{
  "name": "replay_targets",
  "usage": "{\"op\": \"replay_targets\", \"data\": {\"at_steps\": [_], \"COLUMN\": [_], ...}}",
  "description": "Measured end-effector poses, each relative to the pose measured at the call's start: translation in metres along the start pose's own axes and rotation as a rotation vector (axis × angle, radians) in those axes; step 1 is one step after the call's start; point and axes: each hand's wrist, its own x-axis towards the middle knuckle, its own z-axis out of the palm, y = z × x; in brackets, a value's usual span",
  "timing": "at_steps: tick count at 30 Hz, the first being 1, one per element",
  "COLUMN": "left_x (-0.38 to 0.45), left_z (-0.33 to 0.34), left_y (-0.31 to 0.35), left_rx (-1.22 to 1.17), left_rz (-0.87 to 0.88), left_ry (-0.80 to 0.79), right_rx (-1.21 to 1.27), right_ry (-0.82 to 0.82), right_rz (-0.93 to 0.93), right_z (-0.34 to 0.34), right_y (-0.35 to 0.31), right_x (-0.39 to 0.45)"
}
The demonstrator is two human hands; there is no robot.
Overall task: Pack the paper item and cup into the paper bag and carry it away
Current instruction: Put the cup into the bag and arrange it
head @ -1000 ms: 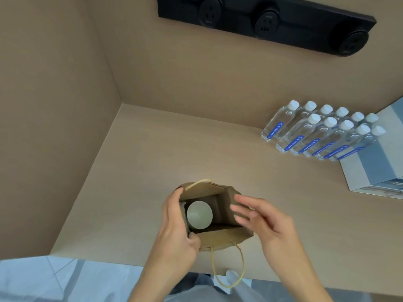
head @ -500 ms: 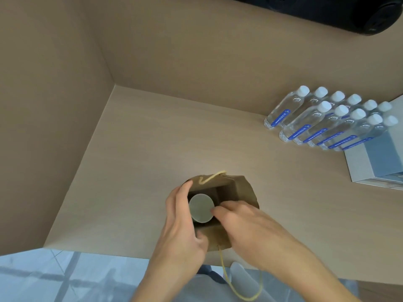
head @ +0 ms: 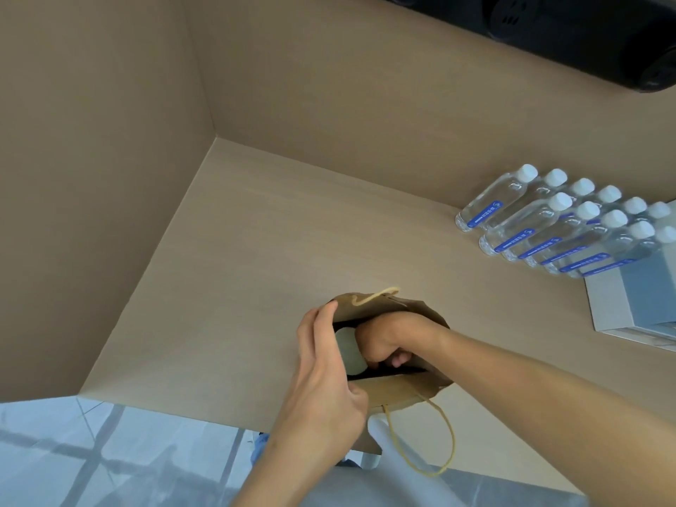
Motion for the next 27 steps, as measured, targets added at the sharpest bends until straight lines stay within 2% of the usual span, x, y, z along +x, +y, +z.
{"op": "replay_targets", "data": {"at_steps": [3,8,12,15,21,27], "left_x": [0.001,0.001,0.001,0.004,0.007,0.011], "left_z": [-0.002,0.0,0.002,0.004,0.006,0.009], "left_y": [0.003,0.005,0.0,-0.002,-0.005,-0.008], "left_rx": [-0.02,-0.025,-0.028,-0.023,-0.011,0.008], "left_rz": [0.001,0.028,0.044,0.047,0.073,0.094], "left_ry": [-0.002,-0.005,-0.003,-0.001,0.005,-0.007], "right_rx": [-0.048,-0.317,-0.422,-0.324,-0.132,0.067], "right_ry": [0.022,0.074,0.075,0.064,0.255,0.357], "right_rz": [-0.036,-0.099,-0.097,-0.088,-0.173,-0.207], "right_z": [0.004,0.002,-0.006,-0.016,-0.003,0.024], "right_y": [0.004,-0.001,-0.007,-0.004,-0.002,-0.005], "right_x": [0.0,-0.016,-0.041,-0.057,-0.054,-0.024]}}
